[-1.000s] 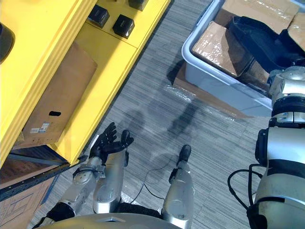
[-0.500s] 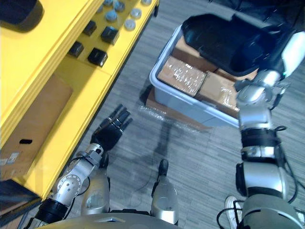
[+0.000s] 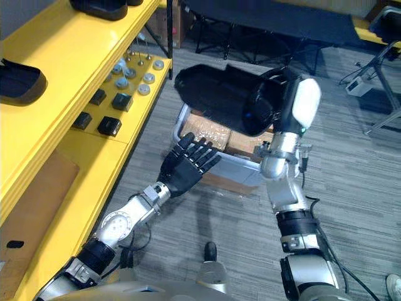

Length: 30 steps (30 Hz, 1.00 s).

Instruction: Walk over and take three plastic housings, then place them on the shelf

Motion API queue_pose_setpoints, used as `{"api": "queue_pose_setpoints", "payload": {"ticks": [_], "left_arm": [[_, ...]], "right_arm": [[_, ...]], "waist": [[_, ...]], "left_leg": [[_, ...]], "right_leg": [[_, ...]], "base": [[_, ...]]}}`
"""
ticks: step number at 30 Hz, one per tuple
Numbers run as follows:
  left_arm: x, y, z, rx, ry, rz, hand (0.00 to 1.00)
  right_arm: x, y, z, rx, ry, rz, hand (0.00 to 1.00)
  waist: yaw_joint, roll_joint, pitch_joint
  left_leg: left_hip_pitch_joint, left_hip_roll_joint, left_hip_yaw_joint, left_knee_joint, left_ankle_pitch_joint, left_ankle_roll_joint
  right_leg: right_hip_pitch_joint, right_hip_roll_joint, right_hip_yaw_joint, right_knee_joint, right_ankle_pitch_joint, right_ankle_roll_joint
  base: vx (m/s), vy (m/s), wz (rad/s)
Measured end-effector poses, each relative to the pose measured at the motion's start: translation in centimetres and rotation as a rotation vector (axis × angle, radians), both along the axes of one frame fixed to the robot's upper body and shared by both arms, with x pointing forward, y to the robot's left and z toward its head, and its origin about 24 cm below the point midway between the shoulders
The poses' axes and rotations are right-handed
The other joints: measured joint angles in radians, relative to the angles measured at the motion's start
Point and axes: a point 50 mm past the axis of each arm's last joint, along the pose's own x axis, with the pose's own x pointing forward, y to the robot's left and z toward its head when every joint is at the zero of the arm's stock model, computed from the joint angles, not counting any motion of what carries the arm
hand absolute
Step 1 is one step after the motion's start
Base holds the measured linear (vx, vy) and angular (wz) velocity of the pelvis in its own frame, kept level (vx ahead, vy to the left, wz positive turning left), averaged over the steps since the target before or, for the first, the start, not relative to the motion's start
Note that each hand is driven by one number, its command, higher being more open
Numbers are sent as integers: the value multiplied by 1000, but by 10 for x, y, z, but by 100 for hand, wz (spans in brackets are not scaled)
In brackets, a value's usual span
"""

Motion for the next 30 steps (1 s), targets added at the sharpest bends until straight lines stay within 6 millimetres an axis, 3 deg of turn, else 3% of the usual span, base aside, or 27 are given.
{"api": "queue_pose_setpoints", "payload": {"ticks": [7,14,19,25,26,30], "left_arm": [[-8,-21,-2,-16,31,-42,100],[7,-25,9,22,22,76,100],[20,-8,3,80,108,313,100],[31,10,5,85,184,497,100],[33,13,3,95,198,527,0],[35,23,-3,90,243,601,0]], "right_arm": [[-4,31,-22,-1,57,127,0],[-10,71,-38,55,82,266,0],[-16,89,-49,112,106,313,0],[-25,96,-62,167,133,306,0],[-27,97,-64,170,139,309,0],[-31,102,-69,172,154,329,0]], "waist": [[-9,-5,-21],[-7,-13,-40],[-3,-26,-49],[1,-27,-49],[3,-27,-49],[6,-27,-49]], "left_leg": [[12,0,10,0,0,0],[12,0,10,0,2,1],[13,-1,7,0,2,1],[25,-2,6,0,-1,0],[27,-2,6,0,-1,0],[26,-2,6,0,-3,-1]], "right_leg": [[3,0,9,0,4,1],[5,0,9,-2,7,2],[9,-1,6,-4,7,2],[28,-1,2,-17,8,3],[31,-1,1,-17,8,3],[31,-1,1,-19,8,3]], "base": [[-26,-1,-4],[0,0,0],[0,0,0],[0,0,0],[0,0,0],[0,0,0]]}}
